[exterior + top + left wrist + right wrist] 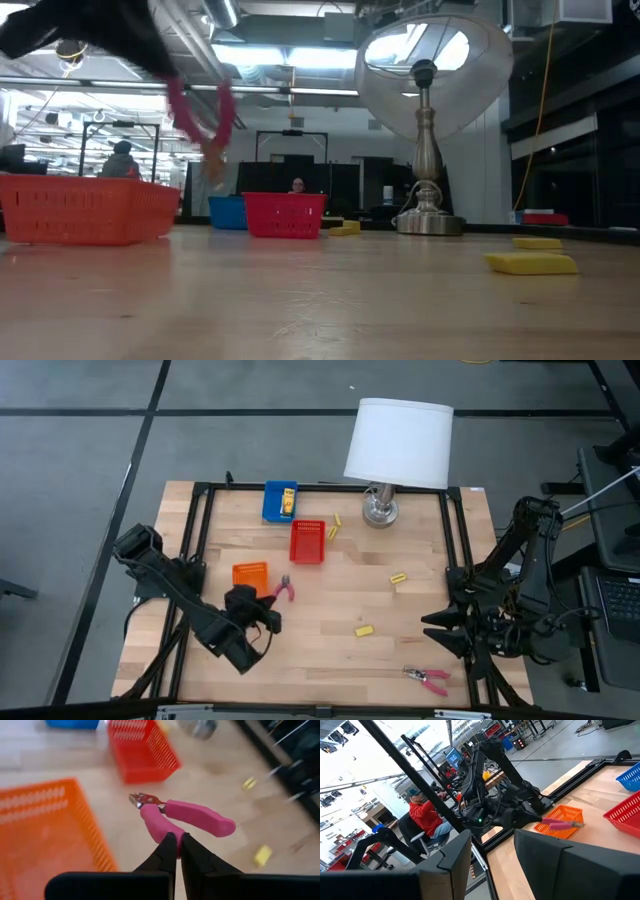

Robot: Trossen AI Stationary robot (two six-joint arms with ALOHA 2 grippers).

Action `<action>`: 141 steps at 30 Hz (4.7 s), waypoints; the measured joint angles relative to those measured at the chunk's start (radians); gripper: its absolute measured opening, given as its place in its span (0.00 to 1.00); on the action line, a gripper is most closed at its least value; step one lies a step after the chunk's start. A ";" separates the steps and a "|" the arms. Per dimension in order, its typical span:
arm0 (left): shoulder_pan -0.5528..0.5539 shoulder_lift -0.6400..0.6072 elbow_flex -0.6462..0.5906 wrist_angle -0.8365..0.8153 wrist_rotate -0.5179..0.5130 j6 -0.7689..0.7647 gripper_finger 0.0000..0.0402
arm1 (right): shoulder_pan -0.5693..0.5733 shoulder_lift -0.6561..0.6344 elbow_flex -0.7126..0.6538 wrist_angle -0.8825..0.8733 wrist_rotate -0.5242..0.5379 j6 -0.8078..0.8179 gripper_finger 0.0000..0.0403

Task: Pick & Place School Supplies
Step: Put the pink hole puncher into the orange bin, then adjust the orange bin on the table

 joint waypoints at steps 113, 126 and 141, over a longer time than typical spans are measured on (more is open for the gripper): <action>0.521 -0.316 -0.309 0.169 0.702 0.435 0.01 | -0.013 0.053 0.000 0.037 -0.018 0.039 0.39; 0.639 -0.248 -0.394 0.361 0.738 0.534 0.00 | 0.005 0.053 0.000 0.037 0.016 0.033 0.39; 0.672 -0.148 -0.393 0.563 0.770 0.612 0.00 | 0.049 0.053 0.000 0.037 0.098 0.052 0.39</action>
